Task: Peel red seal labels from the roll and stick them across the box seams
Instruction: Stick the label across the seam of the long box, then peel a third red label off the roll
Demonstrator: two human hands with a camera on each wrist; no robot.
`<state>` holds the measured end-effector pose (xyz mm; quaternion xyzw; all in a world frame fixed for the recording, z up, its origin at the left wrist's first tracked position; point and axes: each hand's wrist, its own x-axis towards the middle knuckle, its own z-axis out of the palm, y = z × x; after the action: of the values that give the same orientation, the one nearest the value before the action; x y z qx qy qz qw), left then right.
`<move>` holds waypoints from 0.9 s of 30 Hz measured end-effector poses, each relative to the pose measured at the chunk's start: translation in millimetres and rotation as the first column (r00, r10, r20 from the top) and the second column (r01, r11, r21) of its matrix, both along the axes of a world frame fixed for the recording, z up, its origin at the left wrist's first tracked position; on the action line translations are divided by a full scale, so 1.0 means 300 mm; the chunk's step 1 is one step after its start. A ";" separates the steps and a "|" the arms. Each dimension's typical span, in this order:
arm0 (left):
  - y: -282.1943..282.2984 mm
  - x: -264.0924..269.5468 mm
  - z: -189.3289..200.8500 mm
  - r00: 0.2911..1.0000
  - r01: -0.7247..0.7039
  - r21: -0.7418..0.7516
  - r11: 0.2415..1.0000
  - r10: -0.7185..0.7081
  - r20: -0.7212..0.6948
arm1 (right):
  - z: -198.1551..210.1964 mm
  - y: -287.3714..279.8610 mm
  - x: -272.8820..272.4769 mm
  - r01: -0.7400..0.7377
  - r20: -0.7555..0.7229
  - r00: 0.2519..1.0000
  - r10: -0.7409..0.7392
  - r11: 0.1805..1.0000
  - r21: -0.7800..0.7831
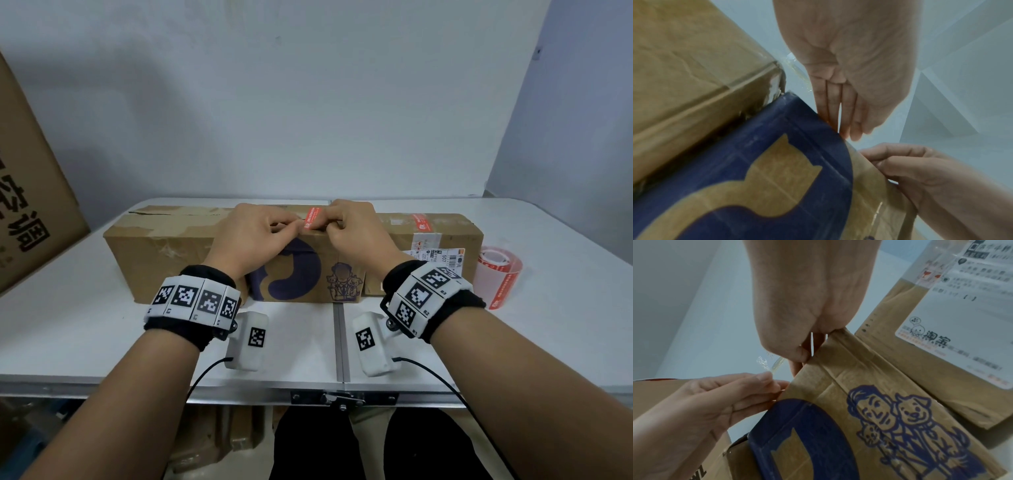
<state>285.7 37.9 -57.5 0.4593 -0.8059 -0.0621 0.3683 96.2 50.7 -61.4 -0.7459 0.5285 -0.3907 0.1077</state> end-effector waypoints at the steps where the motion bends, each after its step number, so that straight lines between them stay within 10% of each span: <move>1: 0.002 -0.007 0.005 0.998 -0.018 0.000 1.000 0.018 -0.068 | 0.002 0.000 -0.006 -0.024 0.024 0.999 0.024 1.000 0.020; 8: -0.029 -0.188 0.104 0.965 0.116 0.010 0.993 -0.110 -0.239 | 0.105 0.016 -0.164 0.062 0.153 0.988 -0.038 0.985 -0.159; 16: -0.006 -0.546 0.196 0.931 0.323 -0.019 0.946 -0.314 0.186 | 0.157 0.072 -0.602 0.445 0.223 0.877 -0.427 0.895 -0.037; 27: 0.105 -0.887 0.065 0.658 0.543 0.033 0.839 -0.450 0.605 | 0.032 0.187 -0.816 0.463 0.148 0.864 -0.481 0.875 0.142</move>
<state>19.6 69.5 -38.0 0.1876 -0.9758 0.0464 0.1018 -148.4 106.7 -51.7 -0.5494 0.7024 -0.4428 0.0936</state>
